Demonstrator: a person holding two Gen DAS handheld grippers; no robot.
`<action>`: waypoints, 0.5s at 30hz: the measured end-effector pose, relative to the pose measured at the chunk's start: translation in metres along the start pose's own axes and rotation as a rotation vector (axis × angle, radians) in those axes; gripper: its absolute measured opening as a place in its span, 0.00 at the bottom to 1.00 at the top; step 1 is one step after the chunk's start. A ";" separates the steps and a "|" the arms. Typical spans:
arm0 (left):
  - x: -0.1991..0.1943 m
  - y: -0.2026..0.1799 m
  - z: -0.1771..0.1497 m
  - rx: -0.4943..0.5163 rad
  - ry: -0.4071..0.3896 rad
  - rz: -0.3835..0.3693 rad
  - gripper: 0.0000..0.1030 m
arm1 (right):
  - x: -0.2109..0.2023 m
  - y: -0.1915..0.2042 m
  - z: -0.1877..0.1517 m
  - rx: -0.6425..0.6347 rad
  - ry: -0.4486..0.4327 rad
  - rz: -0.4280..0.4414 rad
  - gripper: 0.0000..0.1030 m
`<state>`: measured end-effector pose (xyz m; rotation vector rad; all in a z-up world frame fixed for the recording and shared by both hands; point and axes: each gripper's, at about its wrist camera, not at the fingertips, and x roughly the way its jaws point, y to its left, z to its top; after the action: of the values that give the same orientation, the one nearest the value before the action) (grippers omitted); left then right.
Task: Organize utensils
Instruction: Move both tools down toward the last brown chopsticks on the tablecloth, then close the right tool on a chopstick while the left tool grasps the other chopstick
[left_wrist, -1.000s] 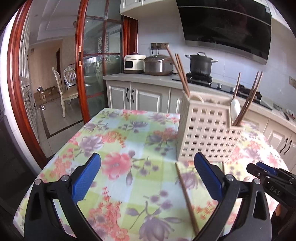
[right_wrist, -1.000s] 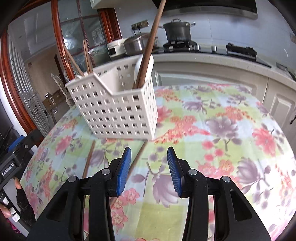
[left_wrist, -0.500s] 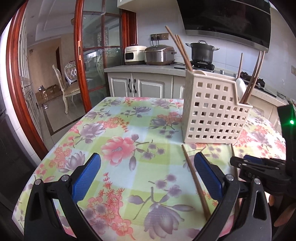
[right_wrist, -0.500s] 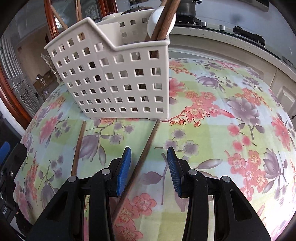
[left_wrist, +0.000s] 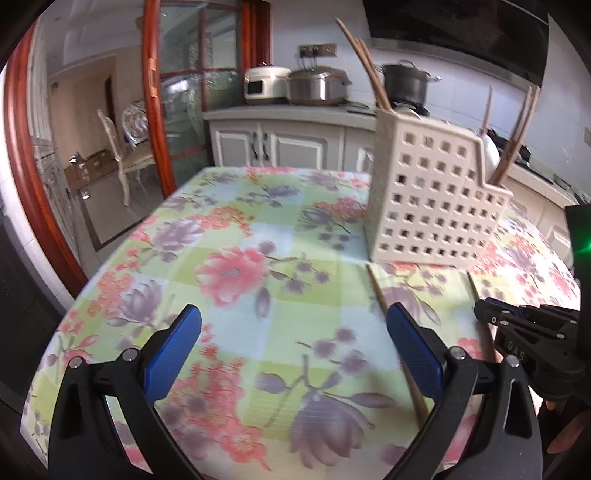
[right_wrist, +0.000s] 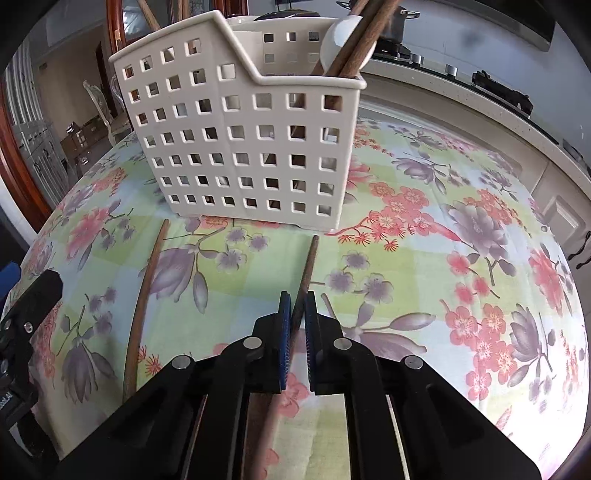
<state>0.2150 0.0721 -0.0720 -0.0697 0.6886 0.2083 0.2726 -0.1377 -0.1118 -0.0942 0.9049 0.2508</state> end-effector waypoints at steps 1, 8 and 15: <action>0.004 -0.005 0.001 0.009 0.019 -0.012 0.94 | -0.002 -0.004 -0.003 0.005 -0.002 0.003 0.06; 0.040 -0.045 0.005 0.068 0.160 -0.083 0.69 | -0.011 -0.027 -0.012 0.030 -0.003 0.023 0.06; 0.064 -0.066 0.007 0.098 0.207 -0.074 0.50 | -0.013 -0.041 -0.014 0.050 -0.003 0.043 0.07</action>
<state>0.2817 0.0193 -0.1078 -0.0227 0.9001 0.0967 0.2646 -0.1818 -0.1115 -0.0276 0.9107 0.2683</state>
